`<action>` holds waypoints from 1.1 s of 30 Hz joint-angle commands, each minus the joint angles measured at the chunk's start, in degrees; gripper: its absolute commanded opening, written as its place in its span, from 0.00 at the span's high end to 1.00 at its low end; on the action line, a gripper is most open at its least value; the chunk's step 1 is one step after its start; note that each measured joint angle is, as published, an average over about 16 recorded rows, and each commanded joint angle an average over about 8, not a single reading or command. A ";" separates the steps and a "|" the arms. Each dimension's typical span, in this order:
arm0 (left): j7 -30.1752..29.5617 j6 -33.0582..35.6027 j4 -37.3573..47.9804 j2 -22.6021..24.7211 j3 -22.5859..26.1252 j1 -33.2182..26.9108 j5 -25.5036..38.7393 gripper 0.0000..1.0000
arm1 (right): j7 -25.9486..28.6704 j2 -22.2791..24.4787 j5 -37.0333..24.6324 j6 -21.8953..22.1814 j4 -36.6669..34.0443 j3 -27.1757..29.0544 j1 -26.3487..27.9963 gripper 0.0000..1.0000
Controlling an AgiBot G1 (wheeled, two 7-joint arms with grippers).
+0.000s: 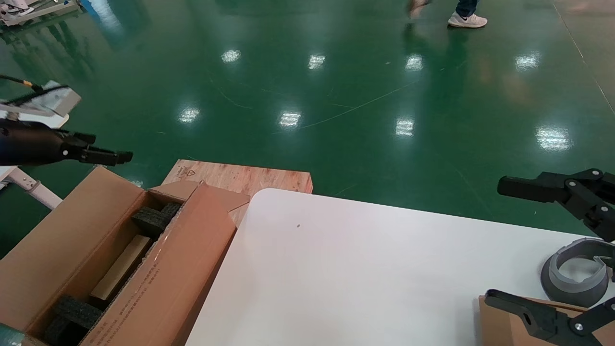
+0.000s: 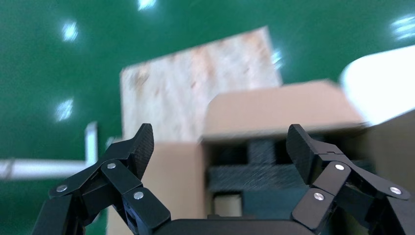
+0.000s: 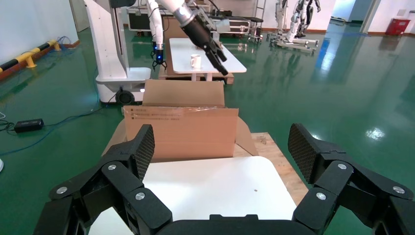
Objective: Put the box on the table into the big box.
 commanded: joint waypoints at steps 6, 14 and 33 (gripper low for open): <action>10.10 7.01 -4.25 -6.14 -4.45 0.88 -11.54 0.00 | 0.00 0.00 0.00 0.00 0.00 0.00 0.00 0.00; 17.57 11.70 -7.32 -10.22 -6.99 3.91 -21.20 0.00 | 0.00 0.00 0.00 0.00 0.00 0.00 0.00 0.00; 15.07 11.53 -10.52 -6.95 -12.46 6.59 -17.73 0.00 | 0.00 0.00 0.00 0.00 0.00 0.00 0.00 0.00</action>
